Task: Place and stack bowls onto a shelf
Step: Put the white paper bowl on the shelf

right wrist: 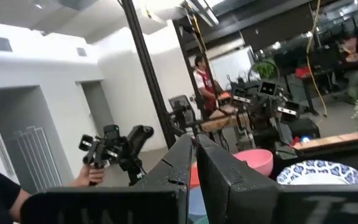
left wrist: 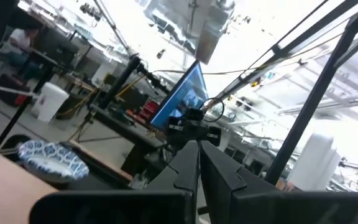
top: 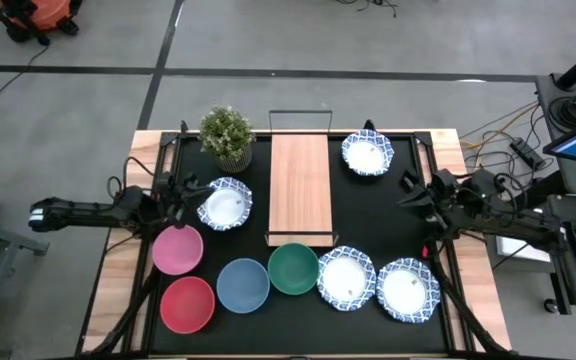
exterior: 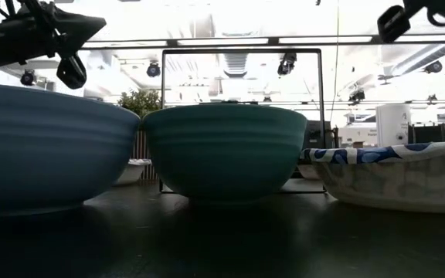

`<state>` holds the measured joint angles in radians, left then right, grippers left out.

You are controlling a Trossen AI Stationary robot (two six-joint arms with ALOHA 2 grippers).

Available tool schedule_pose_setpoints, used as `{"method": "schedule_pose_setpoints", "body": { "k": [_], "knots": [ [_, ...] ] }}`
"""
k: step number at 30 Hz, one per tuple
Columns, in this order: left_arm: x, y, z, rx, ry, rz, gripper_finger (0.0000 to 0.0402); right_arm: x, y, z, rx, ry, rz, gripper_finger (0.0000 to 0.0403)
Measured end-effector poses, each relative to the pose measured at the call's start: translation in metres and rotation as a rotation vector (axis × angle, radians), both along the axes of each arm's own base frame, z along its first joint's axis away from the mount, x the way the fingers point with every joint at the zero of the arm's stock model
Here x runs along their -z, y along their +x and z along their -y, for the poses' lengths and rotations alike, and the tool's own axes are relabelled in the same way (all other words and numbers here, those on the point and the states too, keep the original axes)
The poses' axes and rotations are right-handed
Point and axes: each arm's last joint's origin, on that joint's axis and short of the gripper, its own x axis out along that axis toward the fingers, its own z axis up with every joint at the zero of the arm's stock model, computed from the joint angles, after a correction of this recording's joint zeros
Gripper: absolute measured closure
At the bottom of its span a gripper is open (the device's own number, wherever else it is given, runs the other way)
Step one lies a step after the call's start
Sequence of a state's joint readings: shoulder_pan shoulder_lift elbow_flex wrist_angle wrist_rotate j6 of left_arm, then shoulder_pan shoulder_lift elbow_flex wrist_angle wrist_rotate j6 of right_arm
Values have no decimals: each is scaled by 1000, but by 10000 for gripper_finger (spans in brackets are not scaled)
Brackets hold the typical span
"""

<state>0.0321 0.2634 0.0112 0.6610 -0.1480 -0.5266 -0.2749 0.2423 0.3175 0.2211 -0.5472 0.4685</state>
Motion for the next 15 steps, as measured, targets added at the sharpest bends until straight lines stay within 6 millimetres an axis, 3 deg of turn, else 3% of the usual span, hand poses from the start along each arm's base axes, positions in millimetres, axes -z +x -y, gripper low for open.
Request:
{"method": "schedule_pose_setpoints", "body": {
  "k": [7, 15],
  "knots": [
    [1, 1, 0, -19, 41, -19, 402, -21, 16, 5, 32, -38, -231, 373],
    [2, 4, -1, -73, 55, -34, 402, -16, 44, 14, 38, -3, -698, 372]
  ]
}}
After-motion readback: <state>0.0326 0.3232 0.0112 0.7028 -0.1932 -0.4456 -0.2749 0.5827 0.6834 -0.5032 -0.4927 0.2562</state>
